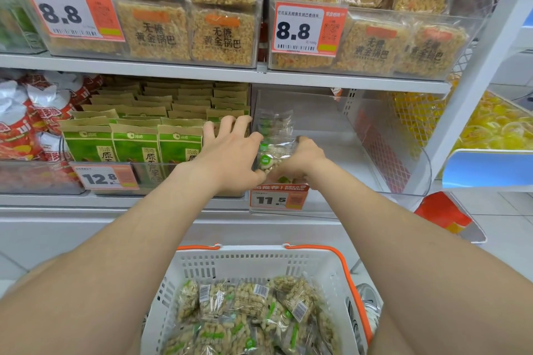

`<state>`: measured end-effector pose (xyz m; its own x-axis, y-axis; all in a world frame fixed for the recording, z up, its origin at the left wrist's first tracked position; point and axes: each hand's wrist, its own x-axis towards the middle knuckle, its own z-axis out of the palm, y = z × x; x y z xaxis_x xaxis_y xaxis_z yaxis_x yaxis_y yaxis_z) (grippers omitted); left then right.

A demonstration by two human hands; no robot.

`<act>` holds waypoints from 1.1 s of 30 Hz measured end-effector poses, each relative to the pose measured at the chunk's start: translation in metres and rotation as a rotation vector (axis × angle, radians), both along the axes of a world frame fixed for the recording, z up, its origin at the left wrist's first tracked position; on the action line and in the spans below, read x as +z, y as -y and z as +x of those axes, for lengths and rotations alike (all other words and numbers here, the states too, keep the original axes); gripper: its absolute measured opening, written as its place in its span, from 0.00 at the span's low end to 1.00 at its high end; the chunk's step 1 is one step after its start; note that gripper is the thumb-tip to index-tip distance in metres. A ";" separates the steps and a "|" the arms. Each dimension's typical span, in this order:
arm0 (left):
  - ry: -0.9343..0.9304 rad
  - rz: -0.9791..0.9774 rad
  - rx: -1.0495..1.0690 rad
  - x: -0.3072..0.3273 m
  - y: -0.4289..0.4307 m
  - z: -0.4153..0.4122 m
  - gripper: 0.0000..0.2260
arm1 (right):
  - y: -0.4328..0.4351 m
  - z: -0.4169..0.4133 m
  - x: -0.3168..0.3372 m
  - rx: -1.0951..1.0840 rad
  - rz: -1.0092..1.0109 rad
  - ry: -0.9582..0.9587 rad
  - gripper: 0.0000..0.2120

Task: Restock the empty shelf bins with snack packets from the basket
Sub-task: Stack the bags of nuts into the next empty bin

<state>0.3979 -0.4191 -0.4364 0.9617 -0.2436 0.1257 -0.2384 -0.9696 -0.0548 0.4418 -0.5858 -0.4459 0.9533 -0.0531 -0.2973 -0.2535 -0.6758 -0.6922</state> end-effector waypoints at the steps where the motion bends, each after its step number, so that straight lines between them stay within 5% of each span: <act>1: -0.002 0.006 0.001 0.000 0.000 0.000 0.31 | 0.001 0.000 0.001 0.000 0.040 -0.001 0.48; 7: -0.007 -0.020 -0.021 0.001 0.000 -0.003 0.25 | 0.011 0.004 0.003 0.048 0.137 -0.090 0.53; 11: 0.008 -0.092 -0.055 0.005 -0.001 -0.011 0.17 | 0.016 0.002 0.005 0.076 0.142 -0.165 0.37; 15: 0.093 -0.146 -0.173 0.013 0.010 -0.027 0.12 | 0.021 0.002 0.008 0.091 0.034 -0.196 0.32; 20: 0.050 0.004 -0.224 0.005 0.016 -0.042 0.12 | 0.037 -0.006 0.024 0.117 -0.094 -0.158 0.25; 23: 0.076 0.112 -0.216 0.004 0.019 -0.047 0.11 | 0.053 -0.016 0.030 0.185 -0.230 -0.003 0.10; 33: 0.163 0.232 -0.187 -0.002 0.022 -0.057 0.14 | 0.077 -0.057 0.017 0.685 -0.504 0.079 0.25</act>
<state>0.3409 -0.4409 -0.4388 0.8695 -0.4538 0.1950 -0.3806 -0.8672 -0.3212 0.3852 -0.6626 -0.4284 0.8403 0.4345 -0.3242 0.3597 -0.8943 -0.2662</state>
